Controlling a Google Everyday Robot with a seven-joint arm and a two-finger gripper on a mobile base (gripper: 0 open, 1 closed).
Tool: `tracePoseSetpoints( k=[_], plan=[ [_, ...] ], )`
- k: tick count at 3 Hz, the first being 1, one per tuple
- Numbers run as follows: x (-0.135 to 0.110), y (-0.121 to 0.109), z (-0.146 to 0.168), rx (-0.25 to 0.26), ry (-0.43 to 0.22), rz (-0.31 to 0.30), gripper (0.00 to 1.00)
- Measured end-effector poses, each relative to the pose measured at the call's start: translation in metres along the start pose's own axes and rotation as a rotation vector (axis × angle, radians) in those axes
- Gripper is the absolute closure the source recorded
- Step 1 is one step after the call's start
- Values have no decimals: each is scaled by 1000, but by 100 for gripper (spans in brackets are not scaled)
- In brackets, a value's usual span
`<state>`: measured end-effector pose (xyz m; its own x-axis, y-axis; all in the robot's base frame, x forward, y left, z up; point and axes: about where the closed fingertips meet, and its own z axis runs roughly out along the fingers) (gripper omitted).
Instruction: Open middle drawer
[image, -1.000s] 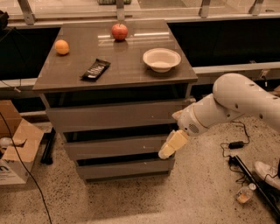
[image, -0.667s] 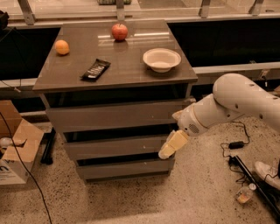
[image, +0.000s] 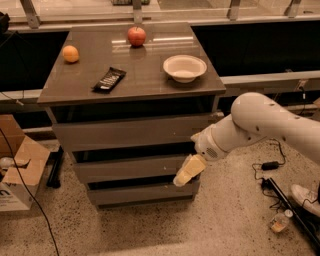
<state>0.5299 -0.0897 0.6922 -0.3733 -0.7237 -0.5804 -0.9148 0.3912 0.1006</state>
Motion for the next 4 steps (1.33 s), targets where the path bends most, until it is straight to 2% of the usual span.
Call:
tracePoseSetpoints(
  k=[1, 2, 3, 4],
  plan=[
    [0, -2, 39, 0, -54, 0, 0],
    [4, -8, 65, -1, -104, 11, 0],
    [4, -8, 65, -1, -104, 11, 0],
    [14, -15, 99, -10, -110, 61, 0]
  ],
)
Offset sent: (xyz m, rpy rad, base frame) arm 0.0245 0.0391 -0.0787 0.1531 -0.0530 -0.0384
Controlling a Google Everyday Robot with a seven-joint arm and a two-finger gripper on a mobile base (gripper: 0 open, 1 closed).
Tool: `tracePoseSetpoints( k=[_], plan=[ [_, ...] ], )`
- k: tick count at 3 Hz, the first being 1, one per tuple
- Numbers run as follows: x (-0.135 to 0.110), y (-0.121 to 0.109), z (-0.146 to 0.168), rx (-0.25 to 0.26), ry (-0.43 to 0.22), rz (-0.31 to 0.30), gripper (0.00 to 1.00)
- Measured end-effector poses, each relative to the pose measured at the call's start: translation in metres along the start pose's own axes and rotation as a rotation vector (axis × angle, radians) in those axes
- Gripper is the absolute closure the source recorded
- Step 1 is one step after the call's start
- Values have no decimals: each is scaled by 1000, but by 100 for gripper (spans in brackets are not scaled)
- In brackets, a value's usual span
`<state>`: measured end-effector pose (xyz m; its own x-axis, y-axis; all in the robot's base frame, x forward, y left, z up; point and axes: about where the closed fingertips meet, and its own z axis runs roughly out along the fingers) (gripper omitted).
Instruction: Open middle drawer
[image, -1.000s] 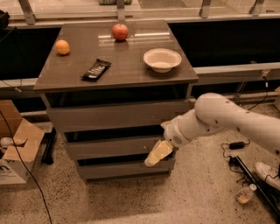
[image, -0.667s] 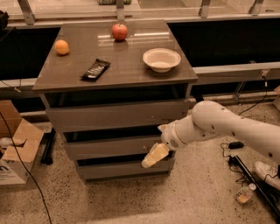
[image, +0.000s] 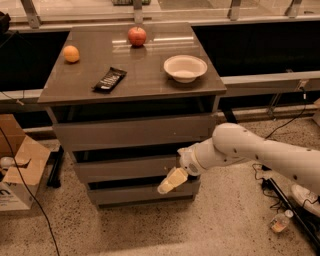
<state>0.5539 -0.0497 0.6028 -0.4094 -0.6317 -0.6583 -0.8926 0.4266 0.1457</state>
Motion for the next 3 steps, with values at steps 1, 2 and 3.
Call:
tracePoseSetpoints(
  k=[1, 2, 3],
  plan=[
    [17, -17, 30, 17, -43, 55, 0],
    [20, -38, 51, 40, -61, 54, 0],
    [15, -62, 67, 57, -81, 32, 0]
  ],
)
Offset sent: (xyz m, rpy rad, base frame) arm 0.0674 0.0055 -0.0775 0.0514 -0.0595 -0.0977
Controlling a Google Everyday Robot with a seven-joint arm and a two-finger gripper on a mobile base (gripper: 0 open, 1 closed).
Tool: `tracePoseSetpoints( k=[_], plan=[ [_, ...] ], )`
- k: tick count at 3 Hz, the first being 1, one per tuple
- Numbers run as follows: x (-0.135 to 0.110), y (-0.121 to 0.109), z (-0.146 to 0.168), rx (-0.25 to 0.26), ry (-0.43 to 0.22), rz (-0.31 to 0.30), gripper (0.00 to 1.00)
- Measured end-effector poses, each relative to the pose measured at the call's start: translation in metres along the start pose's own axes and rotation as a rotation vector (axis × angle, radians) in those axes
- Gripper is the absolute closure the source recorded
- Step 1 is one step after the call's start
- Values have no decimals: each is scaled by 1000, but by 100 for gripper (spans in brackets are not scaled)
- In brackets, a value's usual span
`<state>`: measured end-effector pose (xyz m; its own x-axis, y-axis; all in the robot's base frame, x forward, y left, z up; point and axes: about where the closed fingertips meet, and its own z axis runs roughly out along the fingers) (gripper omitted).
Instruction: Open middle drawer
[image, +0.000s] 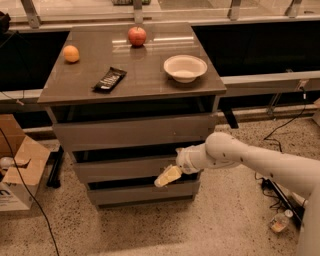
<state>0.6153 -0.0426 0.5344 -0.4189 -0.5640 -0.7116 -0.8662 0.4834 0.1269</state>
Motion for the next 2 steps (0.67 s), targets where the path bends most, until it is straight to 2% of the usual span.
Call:
tracePoseSetpoints(
  k=[1, 2],
  plan=[
    [3, -23, 24, -20, -35, 6, 0],
    [-5, -6, 1, -30, -47, 11, 0]
  ],
)
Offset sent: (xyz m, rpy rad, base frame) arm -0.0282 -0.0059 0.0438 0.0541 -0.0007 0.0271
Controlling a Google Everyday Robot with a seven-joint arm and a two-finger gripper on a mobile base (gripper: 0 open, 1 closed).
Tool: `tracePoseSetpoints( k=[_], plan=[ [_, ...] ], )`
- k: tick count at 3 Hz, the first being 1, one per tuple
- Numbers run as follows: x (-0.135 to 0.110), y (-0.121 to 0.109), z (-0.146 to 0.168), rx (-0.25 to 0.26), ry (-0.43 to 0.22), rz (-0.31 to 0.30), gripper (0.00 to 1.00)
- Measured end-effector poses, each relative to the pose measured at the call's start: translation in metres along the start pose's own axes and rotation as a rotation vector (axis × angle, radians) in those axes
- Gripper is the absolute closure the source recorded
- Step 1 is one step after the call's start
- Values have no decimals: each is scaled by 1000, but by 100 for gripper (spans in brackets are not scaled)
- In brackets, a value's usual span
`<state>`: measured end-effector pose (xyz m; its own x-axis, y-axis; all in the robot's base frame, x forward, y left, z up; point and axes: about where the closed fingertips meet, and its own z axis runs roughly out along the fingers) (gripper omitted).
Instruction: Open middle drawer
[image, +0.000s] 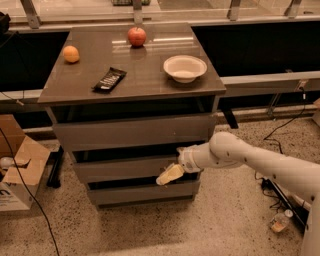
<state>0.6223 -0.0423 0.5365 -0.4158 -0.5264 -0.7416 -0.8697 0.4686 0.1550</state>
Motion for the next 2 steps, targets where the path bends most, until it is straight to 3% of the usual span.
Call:
tracePoseSetpoints(
  k=[1, 2],
  plan=[
    [-1, 15, -2, -17, 24, -16, 0],
    [-2, 10, 20, -55, 18, -22, 0]
  ],
)
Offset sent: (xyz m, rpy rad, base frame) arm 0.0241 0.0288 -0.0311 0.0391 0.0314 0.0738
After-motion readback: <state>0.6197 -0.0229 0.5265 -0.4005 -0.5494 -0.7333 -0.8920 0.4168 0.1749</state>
